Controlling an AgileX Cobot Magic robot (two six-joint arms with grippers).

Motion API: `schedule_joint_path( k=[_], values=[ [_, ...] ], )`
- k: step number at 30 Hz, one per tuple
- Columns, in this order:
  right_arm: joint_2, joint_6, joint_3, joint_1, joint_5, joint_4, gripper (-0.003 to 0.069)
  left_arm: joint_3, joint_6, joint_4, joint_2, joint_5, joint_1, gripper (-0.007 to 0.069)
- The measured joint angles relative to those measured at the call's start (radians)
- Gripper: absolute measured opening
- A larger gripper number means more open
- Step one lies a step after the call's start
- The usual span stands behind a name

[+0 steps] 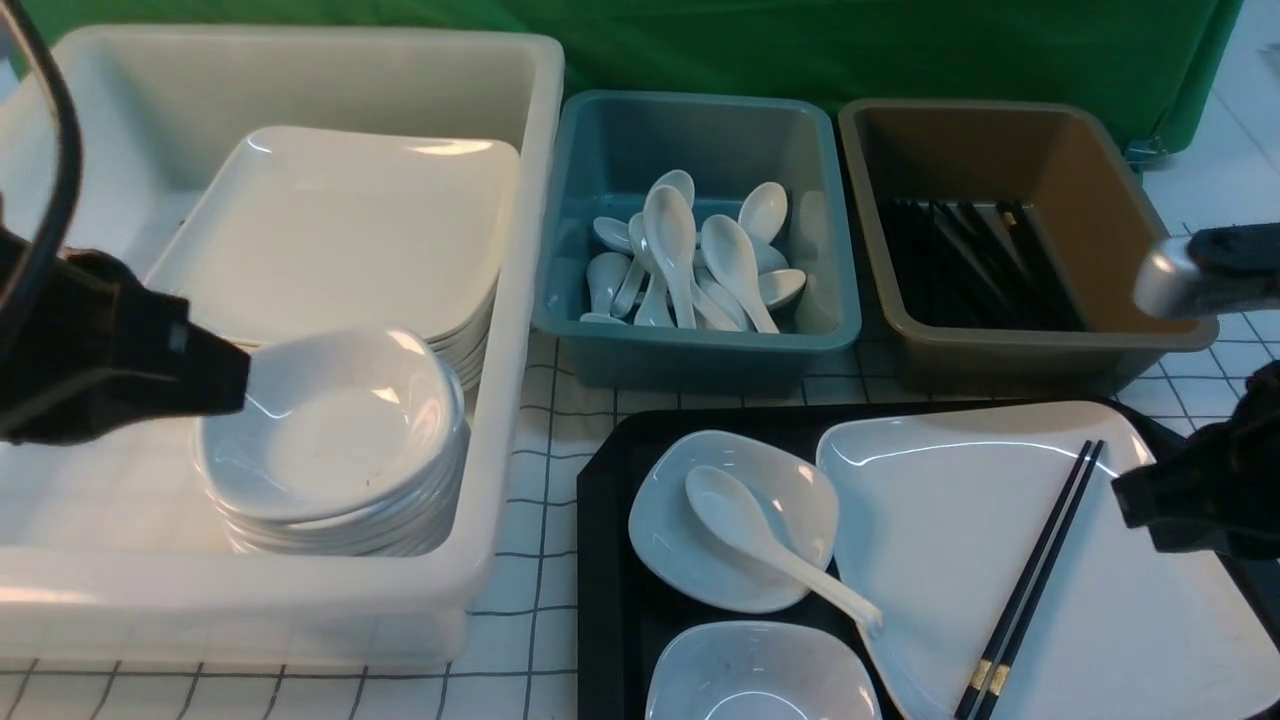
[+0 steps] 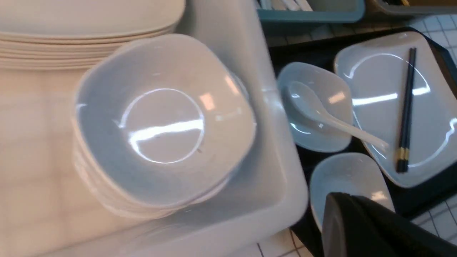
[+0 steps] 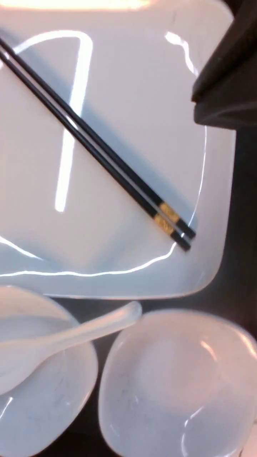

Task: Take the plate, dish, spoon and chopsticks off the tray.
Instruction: Use the right arm to grab a pair of chopsticks from the plate

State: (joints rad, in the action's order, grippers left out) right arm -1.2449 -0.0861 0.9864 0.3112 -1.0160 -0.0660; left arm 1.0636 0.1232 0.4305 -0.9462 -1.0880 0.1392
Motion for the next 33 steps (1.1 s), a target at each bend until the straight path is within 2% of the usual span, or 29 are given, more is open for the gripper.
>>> schedule_joint_path(
  k=[2,3,4,6,8,9,10,12,15,18,23,25,29,31,32,33],
  values=[
    [-0.092,0.044,0.018,-0.082,0.007,-0.09,0.0011,0.0,-0.01,-0.012,-0.005,0.011,0.105,-0.0003],
    [-0.092,0.044,0.018,-0.088,0.008,-0.095,0.0014,0.0,-0.012,-0.014,-0.006,0.014,0.116,-0.0003],
    [-0.151,0.039,0.026,-0.128,0.016,-0.116,0.005,0.0,-0.025,-0.044,-0.017,0.03,0.22,-0.0003],
    [-0.196,0.026,0.029,-0.15,0.029,-0.121,0.0113,0.0,-0.038,-0.076,-0.038,0.05,0.318,-0.0003],
    [-0.248,0.008,0.029,-0.151,0.055,-0.126,0.0239,0.0,-0.07,-0.133,-0.087,0.082,0.45,-0.0003],
    [-0.252,0.007,0.029,-0.151,0.055,-0.127,0.0253,0.0,-0.074,-0.139,-0.087,0.082,0.462,-0.0003],
    [-0.286,-0.009,0.029,-0.139,0.084,-0.13,0.0354,0.0,-0.101,-0.191,-0.134,0.094,0.552,-0.0003],
    [-0.328,-0.036,0.03,-0.121,0.126,-0.13,0.0456,0.0,-0.145,-0.267,-0.197,0.096,0.65,-0.0003],
    [-0.391,-0.1,0.031,-0.098,0.174,-0.117,0.0517,0.0,-0.215,-0.362,-0.276,0.096,0.745,-0.0003],
    [-0.452,-0.14,0.031,-0.089,0.203,-0.096,0.0527,0.0,-0.247,-0.409,-0.329,0.099,0.791,-0.0003],
    [-0.525,-0.185,0.032,-0.081,0.247,-0.063,0.053,0.0,-0.26,-0.431,-0.347,0.12,0.801,-0.0003],
    [-0.536,-0.194,0.039,-0.078,0.247,-0.049,0.0507,0.0,-0.261,-0.431,-0.347,0.123,0.801,-0.0003],
    [-0.544,-0.199,0.042,-0.076,0.239,-0.025,0.0401,0.0,-0.261,-0.431,-0.347,0.126,0.801,-0.0003],
    [-0.544,-0.19,0.045,-0.076,0.236,-0.017,0.0281,0.0,-0.261,-0.431,-0.347,0.128,0.801,-0.0003],
    [-0.544,-0.187,0.045,-0.076,0.235,-0.017,0.0269,0.0,-0.261,-0.431,-0.347,0.128,0.801,-0.0003],
    [-0.544,-0.168,0.045,-0.076,0.234,-0.022,0.0178,0.0,-0.261,-0.431,-0.347,0.128,0.801,-0.0003]
  ],
)
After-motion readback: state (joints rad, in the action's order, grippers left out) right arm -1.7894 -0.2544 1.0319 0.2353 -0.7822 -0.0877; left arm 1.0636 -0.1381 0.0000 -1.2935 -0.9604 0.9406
